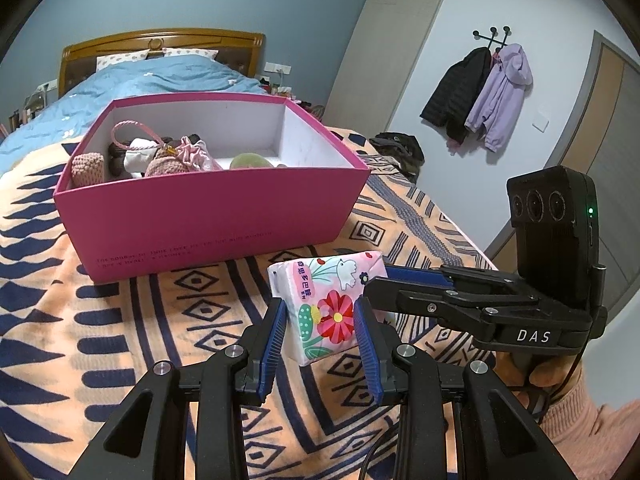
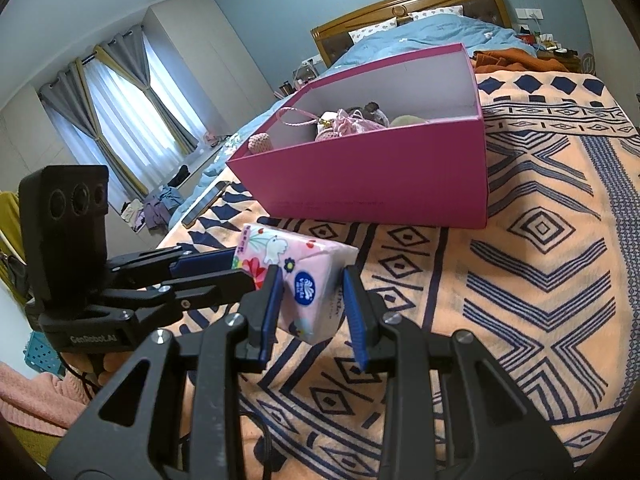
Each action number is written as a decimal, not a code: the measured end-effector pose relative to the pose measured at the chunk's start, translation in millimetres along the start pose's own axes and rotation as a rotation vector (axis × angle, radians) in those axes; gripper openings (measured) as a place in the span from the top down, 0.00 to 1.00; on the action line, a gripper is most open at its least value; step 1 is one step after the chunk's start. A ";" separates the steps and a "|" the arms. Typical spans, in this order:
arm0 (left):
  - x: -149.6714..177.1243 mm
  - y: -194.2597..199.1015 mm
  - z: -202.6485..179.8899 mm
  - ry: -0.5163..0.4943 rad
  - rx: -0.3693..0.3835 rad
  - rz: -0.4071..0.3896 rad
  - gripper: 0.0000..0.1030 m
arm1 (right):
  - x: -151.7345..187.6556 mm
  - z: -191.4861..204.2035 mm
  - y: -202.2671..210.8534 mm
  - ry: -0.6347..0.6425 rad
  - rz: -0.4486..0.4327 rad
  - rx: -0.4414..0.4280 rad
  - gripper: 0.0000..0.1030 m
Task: Organize objects
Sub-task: 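Lift the pink floral tissue pack off the bedspread with the right gripper, then carry the pink floral tissue pack with the right gripper toward the magenta box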
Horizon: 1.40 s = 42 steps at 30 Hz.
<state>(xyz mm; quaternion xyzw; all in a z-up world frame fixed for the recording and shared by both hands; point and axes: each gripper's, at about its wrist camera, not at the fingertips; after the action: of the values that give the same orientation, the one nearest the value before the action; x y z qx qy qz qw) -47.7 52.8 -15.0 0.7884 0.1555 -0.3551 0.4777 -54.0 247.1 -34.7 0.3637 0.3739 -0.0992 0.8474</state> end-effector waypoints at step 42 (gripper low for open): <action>-19.9 4.6 9.5 0.006 -0.022 -0.039 0.67 | -25.8 9.0 -1.3 0.048 -0.046 -0.011 0.66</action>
<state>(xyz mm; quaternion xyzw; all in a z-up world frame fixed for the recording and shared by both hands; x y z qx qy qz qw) -62.9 44.2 -0.7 0.7811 0.1763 -0.3601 0.4787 -67.6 237.2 -13.0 0.3524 0.4028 -0.1078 0.8378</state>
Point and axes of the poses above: each gripper's, at about its wrist camera, not at the fingertips, and y roughly against the way its jaws point, z to its left, x to its underside, and after that the axes turned 1 degree about -x, right-handed
